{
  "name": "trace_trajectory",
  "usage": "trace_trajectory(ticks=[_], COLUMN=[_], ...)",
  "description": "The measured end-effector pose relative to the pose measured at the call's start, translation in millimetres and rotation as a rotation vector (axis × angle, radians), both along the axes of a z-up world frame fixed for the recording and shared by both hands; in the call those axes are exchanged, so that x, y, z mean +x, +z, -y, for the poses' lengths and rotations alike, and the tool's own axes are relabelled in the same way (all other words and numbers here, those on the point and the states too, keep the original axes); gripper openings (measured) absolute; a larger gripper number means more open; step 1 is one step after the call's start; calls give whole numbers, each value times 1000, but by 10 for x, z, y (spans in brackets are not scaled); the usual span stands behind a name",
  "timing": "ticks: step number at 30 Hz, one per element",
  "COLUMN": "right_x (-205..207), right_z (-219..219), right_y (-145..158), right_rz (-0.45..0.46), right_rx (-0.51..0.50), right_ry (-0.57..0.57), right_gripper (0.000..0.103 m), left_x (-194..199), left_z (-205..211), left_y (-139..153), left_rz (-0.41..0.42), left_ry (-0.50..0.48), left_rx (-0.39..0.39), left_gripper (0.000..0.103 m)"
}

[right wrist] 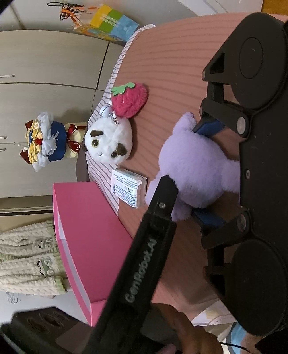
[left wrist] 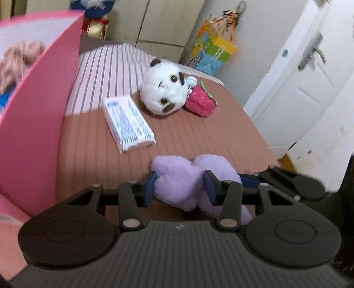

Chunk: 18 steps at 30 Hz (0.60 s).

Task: Organize soft objects
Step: 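Lift the lilac plush off the bed with both tools, then carry the lilac plush with both tools over the pink box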

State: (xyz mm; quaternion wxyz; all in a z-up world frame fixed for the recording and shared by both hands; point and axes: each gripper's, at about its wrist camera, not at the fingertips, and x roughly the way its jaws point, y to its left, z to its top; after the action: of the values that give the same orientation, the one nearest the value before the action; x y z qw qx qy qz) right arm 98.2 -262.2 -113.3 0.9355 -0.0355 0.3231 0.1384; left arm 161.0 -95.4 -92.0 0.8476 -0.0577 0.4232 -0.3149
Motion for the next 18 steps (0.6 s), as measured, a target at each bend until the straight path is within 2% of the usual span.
trace_trajectory(ticks=[2,5,7,10,14,18], right_x=[-32,-81,-91,-105,-202,-296], right_z=[2,-27,-31,-14,-89,-198], right_y=[-16,-10,8,41,132,271], right_rz=[12,24,18,3,-3,-66], right_rx=[14,15,23,44,20,-5], right_ry=[-19,-47,-58,-56,-31,15], right_gripper=[69,61,59,58,58,59], left_x=[-19,-145,-207,-260,-354,-490], left_z=[-10,45,60,21,-92,-266], left_y=[-3,59,100,154,251,337], left_rz=[-10,48,60,56,30,-11], left_ry=[1,-6,-12,-12,-15,-56], left_rx=[-17,30,46,51,53,51], left_gripper=[40,39,39,39,39,39])
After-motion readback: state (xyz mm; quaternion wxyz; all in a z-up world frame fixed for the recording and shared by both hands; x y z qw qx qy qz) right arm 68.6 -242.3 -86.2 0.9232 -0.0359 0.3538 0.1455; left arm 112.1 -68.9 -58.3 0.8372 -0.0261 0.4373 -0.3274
